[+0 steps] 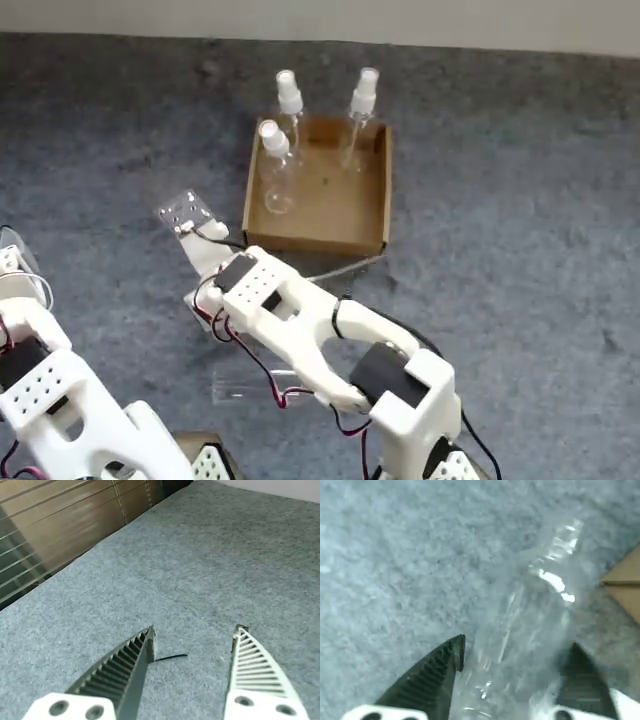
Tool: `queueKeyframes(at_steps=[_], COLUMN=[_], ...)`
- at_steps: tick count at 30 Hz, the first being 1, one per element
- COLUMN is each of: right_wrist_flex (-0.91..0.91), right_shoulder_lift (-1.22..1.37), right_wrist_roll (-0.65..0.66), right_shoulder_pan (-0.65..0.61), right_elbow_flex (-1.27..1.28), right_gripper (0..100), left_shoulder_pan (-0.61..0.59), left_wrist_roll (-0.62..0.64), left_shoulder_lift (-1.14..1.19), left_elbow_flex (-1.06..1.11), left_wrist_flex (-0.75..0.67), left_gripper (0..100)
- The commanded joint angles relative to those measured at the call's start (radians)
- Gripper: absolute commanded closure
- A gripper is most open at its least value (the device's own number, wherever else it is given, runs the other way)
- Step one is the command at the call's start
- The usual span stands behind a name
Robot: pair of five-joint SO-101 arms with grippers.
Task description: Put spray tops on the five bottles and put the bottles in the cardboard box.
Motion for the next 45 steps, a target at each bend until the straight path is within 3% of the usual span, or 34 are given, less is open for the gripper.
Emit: queueKeyframes(at_steps=[1, 6, 11, 16, 21, 27, 31, 36, 40, 45], right_wrist_flex=[-0.010, 0.019, 0.191, 0.433, 0.750, 0.958, 0.915, 0.685, 0.481, 0.326], right_shoulder_lift=[-0.053, -0.222, -0.443, -0.673, -0.865, -1.029, -1.145, -1.251, -1.283, -1.283], right_wrist_roll=[-0.006, -0.002, 0.011, 0.147, 0.264, 0.471, 0.684, 0.881, 0.970, 1.043], right_shoulder_pan=[-0.007, -0.010, 0.018, 0.053, 0.189, 0.564, 0.855, 1.132, 1.288, 1.399], right_elbow_flex=[-0.051, -0.047, -0.051, -0.053, -0.051, -0.028, 0.176, 0.547, 0.783, 0.932], right_gripper=[93.3, 94.5, 96.8, 99.6, 99.6, 99.6, 99.5, 99.5, 99.5, 99.5], left_shoulder_pan=[-0.012, -0.013, -0.010, 0.001, 0.114, 0.407, 0.656, 0.926, 1.089, 1.196], left_wrist_roll=[-0.009, -0.009, -0.009, -0.037, -0.150, -0.236, -0.249, -0.249, -0.244, -0.242], left_shoulder_lift=[-0.001, -0.001, -0.001, -0.008, -0.002, -0.001, -0.001, 0.012, 0.147, 0.412], left_elbow_flex=[-0.005, -0.005, -0.005, -0.035, -0.186, -0.394, -0.475, -0.496, -0.527, -0.694], left_wrist_flex=[-0.018, -0.017, -0.014, 0.100, 0.416, 0.810, 0.962, 1.023, 1.019, 1.017], left_gripper=[80, 80, 80, 80, 80, 80, 80, 80, 80, 80])
